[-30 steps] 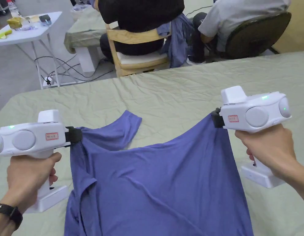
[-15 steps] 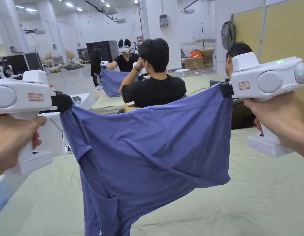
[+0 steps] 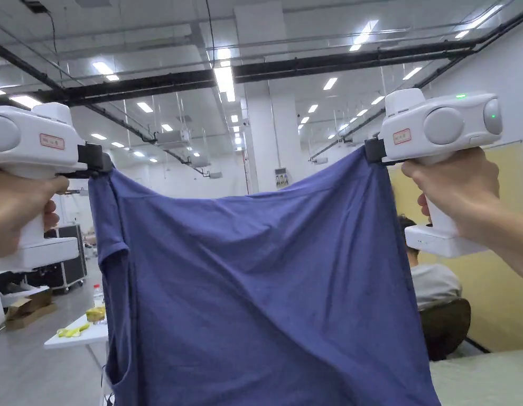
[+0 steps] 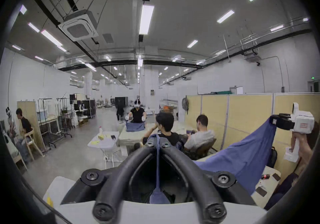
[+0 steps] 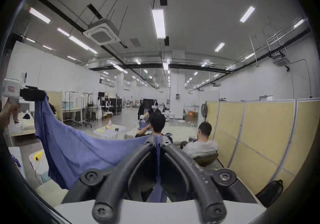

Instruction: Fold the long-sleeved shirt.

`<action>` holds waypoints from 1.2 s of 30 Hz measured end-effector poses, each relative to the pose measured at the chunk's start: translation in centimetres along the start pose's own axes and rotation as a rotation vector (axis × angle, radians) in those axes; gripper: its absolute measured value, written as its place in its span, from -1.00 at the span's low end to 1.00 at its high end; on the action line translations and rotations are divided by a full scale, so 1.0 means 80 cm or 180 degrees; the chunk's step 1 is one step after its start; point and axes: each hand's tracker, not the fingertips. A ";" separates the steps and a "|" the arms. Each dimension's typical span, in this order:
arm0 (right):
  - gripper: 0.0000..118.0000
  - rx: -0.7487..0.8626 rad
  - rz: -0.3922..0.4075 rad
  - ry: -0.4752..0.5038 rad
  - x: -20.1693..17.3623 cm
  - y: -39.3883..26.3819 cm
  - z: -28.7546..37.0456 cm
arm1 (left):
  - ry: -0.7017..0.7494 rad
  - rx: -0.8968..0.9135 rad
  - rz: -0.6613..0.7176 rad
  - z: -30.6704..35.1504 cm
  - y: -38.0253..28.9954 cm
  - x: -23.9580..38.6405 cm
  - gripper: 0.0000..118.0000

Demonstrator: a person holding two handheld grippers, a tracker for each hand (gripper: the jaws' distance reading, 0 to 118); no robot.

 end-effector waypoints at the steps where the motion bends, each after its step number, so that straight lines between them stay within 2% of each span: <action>1: -0.93 0.0055 0.0011 -0.0027 0.002 0.017 0.005 | 0.0019 0.0036 -0.0019 0.003 0.014 0.001 -0.99; 8: -0.93 0.0362 -0.0203 -0.0134 0.030 0.110 0.041 | 0.0006 0.0334 -0.0046 0.030 0.094 0.010 -0.99; 13: -0.93 0.0449 -0.0078 -0.0253 0.039 0.143 0.063 | 0.0029 0.0405 -0.0079 0.040 0.112 0.015 -0.99; 24: -0.93 0.0503 0.0023 -0.0379 0.042 0.152 0.065 | -0.0042 0.0439 -0.0014 0.025 0.108 0.012 -0.99; 36: -0.93 0.0524 0.0077 -0.0395 0.033 0.139 -0.018 | 0.0061 0.0408 0.0016 -0.038 0.092 -0.015 -0.99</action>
